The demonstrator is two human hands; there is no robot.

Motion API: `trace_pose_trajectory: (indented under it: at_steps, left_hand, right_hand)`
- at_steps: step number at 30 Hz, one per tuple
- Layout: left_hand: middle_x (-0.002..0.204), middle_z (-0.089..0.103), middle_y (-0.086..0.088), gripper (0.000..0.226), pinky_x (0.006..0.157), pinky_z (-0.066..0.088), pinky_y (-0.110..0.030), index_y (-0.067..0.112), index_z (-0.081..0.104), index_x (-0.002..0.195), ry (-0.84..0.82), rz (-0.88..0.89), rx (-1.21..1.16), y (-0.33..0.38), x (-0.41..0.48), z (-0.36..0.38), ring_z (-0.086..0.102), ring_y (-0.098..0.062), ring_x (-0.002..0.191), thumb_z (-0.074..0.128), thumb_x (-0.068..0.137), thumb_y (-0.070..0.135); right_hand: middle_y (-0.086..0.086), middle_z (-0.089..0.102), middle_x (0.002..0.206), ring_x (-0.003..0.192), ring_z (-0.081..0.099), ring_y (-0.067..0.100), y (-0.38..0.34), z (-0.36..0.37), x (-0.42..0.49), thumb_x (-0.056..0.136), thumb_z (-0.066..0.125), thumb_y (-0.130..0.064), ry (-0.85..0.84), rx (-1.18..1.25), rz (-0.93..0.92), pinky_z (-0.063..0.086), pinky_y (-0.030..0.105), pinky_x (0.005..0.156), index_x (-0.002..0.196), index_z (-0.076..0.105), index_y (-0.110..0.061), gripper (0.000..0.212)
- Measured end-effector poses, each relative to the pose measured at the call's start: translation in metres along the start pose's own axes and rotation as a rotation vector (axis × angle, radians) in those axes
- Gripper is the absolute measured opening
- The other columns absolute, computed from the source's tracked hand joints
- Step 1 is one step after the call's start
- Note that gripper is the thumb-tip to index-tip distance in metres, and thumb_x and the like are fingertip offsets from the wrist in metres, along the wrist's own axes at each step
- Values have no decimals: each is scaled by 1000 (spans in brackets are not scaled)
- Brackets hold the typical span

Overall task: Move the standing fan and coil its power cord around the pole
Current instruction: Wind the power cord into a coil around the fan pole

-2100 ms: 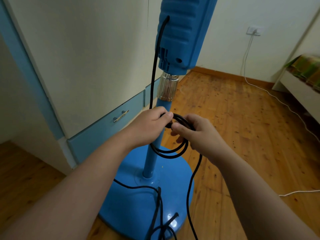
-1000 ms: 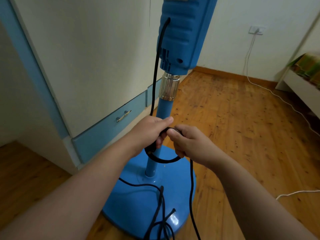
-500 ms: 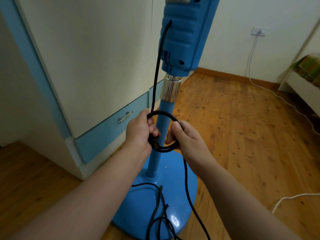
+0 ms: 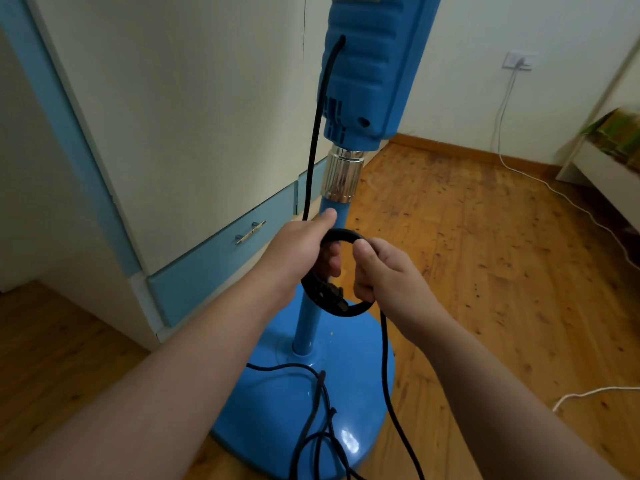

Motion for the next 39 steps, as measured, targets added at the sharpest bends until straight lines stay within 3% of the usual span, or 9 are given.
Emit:
trace_pose_trajectory:
  at_steps: [5, 9, 15, 19, 23, 27, 30, 35, 39]
  left_hand:
    - [38, 45, 8, 45, 44, 39, -21, 14, 52, 56, -114, 65, 324, -2, -5, 2, 42, -8, 36, 46, 90, 42]
    - [39, 30, 11, 46, 51, 25, -30, 21, 36, 46, 25, 145, 317, -7, -6, 5, 28, -9, 39, 46, 88, 39]
    - [34, 34, 10, 42, 46, 26, -25, 23, 40, 45, 281, 33, 43, -8, -1, -4, 27, -9, 34, 47, 85, 34]
    - [33, 29, 10, 35, 35, 20, -20, 19, 38, 53, 365, 16, -195, -5, 1, -12, 21, -7, 31, 44, 86, 26]
    - [31, 27, 9, 36, 34, 20, -18, 18, 37, 52, 437, -13, -332, -9, -2, -6, 20, -7, 28, 42, 87, 25]
    - [29, 24, 9, 32, 30, 18, -13, 20, 42, 57, 542, -57, -484, -12, -4, 3, 18, -6, 25, 40, 89, 21]
    - [33, 25, 10, 30, 28, 15, -11, 23, 44, 60, 596, -39, -637, -8, -4, 8, 17, -4, 26, 38, 87, 12]
    - [31, 27, 10, 33, 30, 17, -14, 14, 36, 54, 594, -36, -647, -6, -5, 9, 19, -5, 26, 39, 86, 13]
    - [37, 27, 8, 33, 30, 18, -15, 14, 35, 54, 586, -40, -642, -9, -4, 9, 20, -6, 27, 40, 87, 14]
  right_hand:
    - [-11, 41, 49, 42, 35, 4, 1, 2, -1, 95, 42, -26, -90, -251, 10, 33, 28, 46, 75, 49, -10, 27]
    - [-5, 41, 55, 47, 36, 8, -2, 3, 0, 93, 45, -28, -42, -328, -47, 34, 33, 51, 72, 49, -13, 27]
    - [-1, 57, 66, 61, 55, 7, 11, -10, 3, 89, 54, -31, 44, -116, 16, 46, 20, 58, 84, 59, -3, 29]
    - [-6, 70, 82, 78, 66, 11, 20, -17, 1, 90, 52, -35, -15, 75, 150, 53, 25, 62, 93, 64, -16, 23]
    - [-6, 66, 68, 60, 61, 11, 18, -6, -1, 90, 51, -39, -28, 99, 175, 45, 21, 46, 97, 60, -13, 29]
    - [-4, 47, 52, 42, 39, 8, 17, 13, -3, 83, 61, -38, -1, 174, 199, 30, 17, 38, 84, 54, -11, 28]
    - [10, 48, 66, 42, 38, 10, 18, 31, -7, 81, 68, -23, 59, 255, 209, 30, 18, 37, 89, 53, 0, 28]
    - [6, 59, 78, 49, 48, 5, 16, 36, -8, 83, 65, -17, 196, 306, 163, 37, 16, 42, 99, 53, -2, 25]
    - [2, 54, 67, 48, 45, 7, 14, 35, -8, 83, 64, -13, 192, 279, 138, 36, 17, 43, 92, 53, -4, 17]
Point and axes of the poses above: each hand's wrist, its own x-axis towards the middle knuckle, its own z-axis out of the palm, y = z × x, the point moved 2 cm from there along x, towards the middle knuckle
